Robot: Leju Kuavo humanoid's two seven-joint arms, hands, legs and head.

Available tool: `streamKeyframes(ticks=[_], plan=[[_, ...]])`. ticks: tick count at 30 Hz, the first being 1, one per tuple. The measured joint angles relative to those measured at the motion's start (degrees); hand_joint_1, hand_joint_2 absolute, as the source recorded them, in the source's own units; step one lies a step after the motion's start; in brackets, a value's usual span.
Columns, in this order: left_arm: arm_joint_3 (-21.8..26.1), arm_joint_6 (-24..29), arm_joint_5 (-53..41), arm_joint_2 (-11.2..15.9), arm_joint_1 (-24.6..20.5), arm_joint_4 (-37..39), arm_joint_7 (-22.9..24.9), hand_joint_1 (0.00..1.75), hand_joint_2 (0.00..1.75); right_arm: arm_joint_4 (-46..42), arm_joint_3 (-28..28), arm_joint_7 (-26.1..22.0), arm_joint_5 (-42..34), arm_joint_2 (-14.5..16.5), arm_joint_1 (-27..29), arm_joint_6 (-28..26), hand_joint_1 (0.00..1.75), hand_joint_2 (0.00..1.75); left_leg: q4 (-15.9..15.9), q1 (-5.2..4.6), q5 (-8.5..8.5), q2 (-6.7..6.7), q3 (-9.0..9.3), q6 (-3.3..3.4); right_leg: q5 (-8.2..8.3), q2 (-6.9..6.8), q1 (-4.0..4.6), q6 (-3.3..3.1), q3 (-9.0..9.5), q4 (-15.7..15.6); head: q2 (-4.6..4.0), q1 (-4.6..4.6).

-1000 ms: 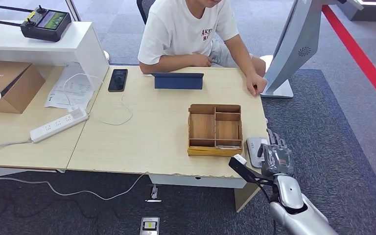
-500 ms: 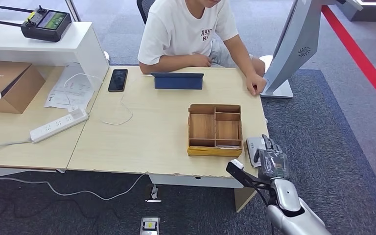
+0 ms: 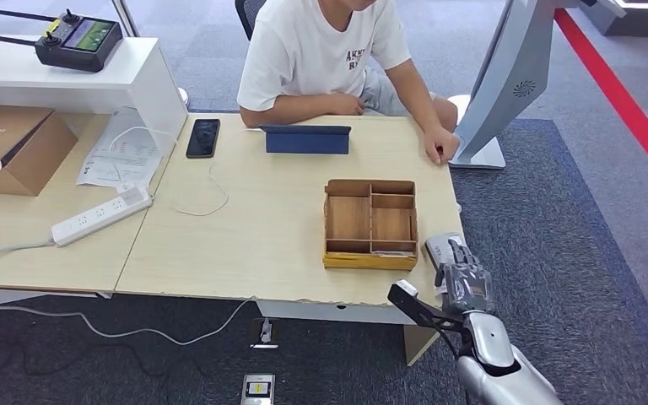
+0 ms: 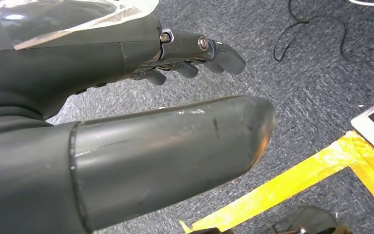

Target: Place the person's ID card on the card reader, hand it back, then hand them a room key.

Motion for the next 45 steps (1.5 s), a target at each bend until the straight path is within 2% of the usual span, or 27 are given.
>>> streamKeyframes(ticks=[8,12,20,27,36,45], plan=[[0.0,0.0,-0.4,-0.1,-0.1,0.0,-0.3,0.00,0.00,-5.4,-1.3,3.4,2.5,-1.1,-1.0,-0.4,1.75,1.75,0.0,-0.01,0.01,0.00,0.02,0.00,0.01,0.00,-0.01,0.00,0.02,0.0,0.00,-0.01],[0.8,-0.2,4.2,0.2,0.3,0.1,-2.1,0.00,0.00,-11.8,-3.1,5.5,3.0,-2.8,-1.6,0.3,1.75,1.75,0.0,-0.01,0.01,0.01,0.04,0.00,0.01,0.00,-0.01,0.00,0.04,0.0,0.00,0.01],[2.9,-0.2,5.7,0.7,0.9,0.5,-3.5,0.00,0.00,-23.3,-6.0,5.1,2.6,-5.0,-5.9,1.1,1.75,1.75,0.0,-0.01,0.01,0.01,0.03,0.00,0.01,0.00,-0.01,0.00,0.03,0.0,0.00,-0.01],[3.0,-0.3,4.8,0.7,0.9,0.5,-3.1,0.00,0.00,-26.7,-5.5,5.0,4.2,-5.1,-10.5,4.5,1.75,1.75,0.0,-0.01,0.01,0.00,0.01,0.00,0.01,0.01,-0.01,0.00,0.04,0.0,0.00,0.00],[2.9,0.0,1.8,0.3,-0.6,0.3,-0.7,0.00,0.00,-24.6,-1.1,4.1,4.5,-2.6,-19.6,9.7,1.75,1.75,0.0,0.00,0.02,-0.01,-0.03,-0.01,0.01,0.00,0.00,0.00,0.03,0.1,0.00,0.00],[2.8,0.6,-0.1,-0.8,-2.0,-1.1,1.3,0.00,0.00,-14.8,6.5,1.9,0.8,4.0,-30.0,12.5,1.75,1.75,0.0,0.01,0.04,-0.02,-0.06,-0.02,0.01,0.00,0.01,0.00,0.01,0.1,0.00,-0.01]])
